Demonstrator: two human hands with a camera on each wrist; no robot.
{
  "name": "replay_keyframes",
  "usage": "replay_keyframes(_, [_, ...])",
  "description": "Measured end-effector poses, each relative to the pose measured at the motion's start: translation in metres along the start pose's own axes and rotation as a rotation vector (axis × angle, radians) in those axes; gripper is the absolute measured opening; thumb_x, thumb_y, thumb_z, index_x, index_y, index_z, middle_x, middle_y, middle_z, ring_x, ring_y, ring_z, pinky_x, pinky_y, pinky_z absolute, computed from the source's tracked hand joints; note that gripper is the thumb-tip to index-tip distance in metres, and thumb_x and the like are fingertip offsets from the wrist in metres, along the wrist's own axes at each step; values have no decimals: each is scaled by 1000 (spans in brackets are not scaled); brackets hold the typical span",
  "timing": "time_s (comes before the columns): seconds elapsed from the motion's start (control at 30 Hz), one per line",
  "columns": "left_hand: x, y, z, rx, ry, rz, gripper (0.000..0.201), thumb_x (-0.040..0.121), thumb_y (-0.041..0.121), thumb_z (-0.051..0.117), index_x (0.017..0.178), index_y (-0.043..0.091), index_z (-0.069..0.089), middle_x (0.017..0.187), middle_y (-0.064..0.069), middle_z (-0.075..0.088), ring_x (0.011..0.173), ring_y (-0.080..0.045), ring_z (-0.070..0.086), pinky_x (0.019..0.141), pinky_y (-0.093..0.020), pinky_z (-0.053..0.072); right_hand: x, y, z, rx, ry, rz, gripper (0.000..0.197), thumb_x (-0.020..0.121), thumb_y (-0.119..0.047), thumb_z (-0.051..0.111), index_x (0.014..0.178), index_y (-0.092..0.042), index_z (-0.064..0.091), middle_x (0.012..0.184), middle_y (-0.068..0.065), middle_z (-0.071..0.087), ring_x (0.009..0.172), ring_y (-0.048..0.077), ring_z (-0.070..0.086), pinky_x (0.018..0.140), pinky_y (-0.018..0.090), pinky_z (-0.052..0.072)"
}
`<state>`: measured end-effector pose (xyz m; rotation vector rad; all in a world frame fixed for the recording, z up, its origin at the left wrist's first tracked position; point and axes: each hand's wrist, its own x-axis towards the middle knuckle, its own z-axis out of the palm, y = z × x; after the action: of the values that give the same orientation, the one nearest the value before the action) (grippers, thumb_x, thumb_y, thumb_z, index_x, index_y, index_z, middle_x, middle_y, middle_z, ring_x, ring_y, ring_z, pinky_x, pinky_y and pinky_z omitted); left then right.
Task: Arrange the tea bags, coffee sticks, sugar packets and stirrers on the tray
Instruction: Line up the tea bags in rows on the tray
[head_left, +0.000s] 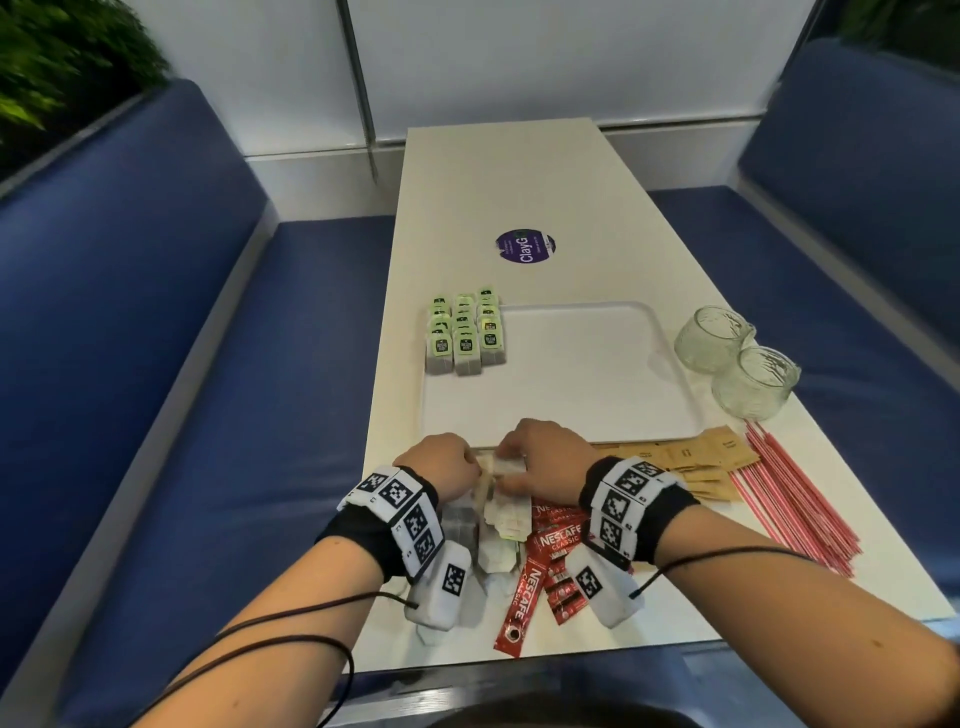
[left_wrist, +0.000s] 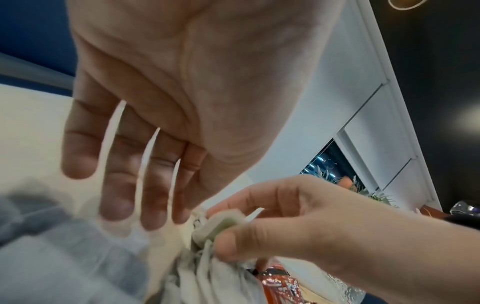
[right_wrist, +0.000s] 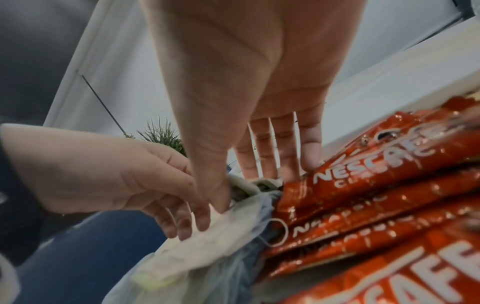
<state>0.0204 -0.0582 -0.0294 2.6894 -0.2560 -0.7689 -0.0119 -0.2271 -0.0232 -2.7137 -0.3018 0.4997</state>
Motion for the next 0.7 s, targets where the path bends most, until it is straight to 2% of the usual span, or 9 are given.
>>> replay_keyframes(0.03, [-2, -1, -1, -40, 45, 33, 24, 89, 26, 58, 111, 20, 65, 108, 0, 67, 96, -19, 63, 80, -32, 53, 0, -1, -2, 3, 21, 2, 32, 86, -39, 61, 105, -15, 70, 102, 5, 65, 92, 23, 61, 74, 32, 48])
replay_keyframes(0.1, [-5, -2, -2, -156, 107, 126, 48, 84, 25, 70, 128, 22, 52, 115, 2, 60, 98, -17, 59, 84, -33, 51, 1, 0, -6, 20, 66, 17, 22, 90, -26, 55, 89, -10, 71, 88, 9, 68, 81, 26, 61, 68, 34, 46])
replay_keyframes(0.2, [-8, 1, -3, -263, 117, 259, 75, 77, 26, 81, 141, 23, 43, 127, 5, 52, 103, -14, 53, 88, -29, 46, -1, 0, -17, 72, 135, -8, 19, 90, -19, 55, 88, -9, 71, 87, 9, 69, 80, 24, 61, 71, 35, 46])
replay_keyframes(0.27, [-8, 2, -1, -310, 119, 342, 61, 81, 27, 78, 136, 24, 50, 126, 5, 58, 103, -13, 57, 87, -27, 46, -4, -4, -24, 110, 167, -84, 15, 90, -20, 59, 93, -12, 71, 90, 4, 69, 81, 20, 59, 71, 32, 44])
replay_keyframes(0.37, [-11, 2, -2, -297, 131, 380, 18, 95, 29, 60, 108, 19, 65, 99, 1, 72, 89, -20, 65, 82, -33, 52, -9, -10, -26, 169, 203, -142, 16, 86, -25, 68, 98, -15, 70, 91, -3, 63, 78, 14, 56, 68, 26, 39])
replay_keyframes(0.43, [-14, -2, -3, -340, 119, 336, 19, 97, 29, 53, 101, 15, 66, 87, 0, 72, 82, -21, 67, 79, -39, 56, -12, -8, -21, 198, 179, -97, 33, 80, -31, 75, 107, -16, 64, 100, -3, 60, 79, 12, 57, 68, 24, 41])
replay_keyframes(0.53, [-16, -12, -4, -366, 124, 242, 19, 97, 25, 51, 101, 10, 64, 87, -2, 72, 82, -23, 69, 77, -41, 58, -14, -3, -10, 88, -41, -63, 60, 73, -37, 80, 125, -18, 56, 116, 0, 56, 91, 11, 54, 77, 23, 43])
replay_keyframes(0.6, [-17, -18, -3, -397, 113, 210, 17, 95, 25, 52, 98, 12, 62, 88, -4, 73, 82, -25, 70, 76, -44, 59, -13, -3, -5, 41, -160, -89, 61, 78, -32, 77, 132, -19, 51, 125, 1, 55, 100, 14, 55, 84, 24, 44])
replay_keyframes(0.7, [-18, -22, -3, -495, 98, 177, 13, 91, 23, 53, 99, 16, 59, 90, -2, 75, 82, -23, 71, 74, -46, 60, -8, -7, -1, -20, -230, -125, 61, 82, -23, 70, 138, -24, 48, 129, -1, 52, 110, 17, 54, 87, 24, 41])
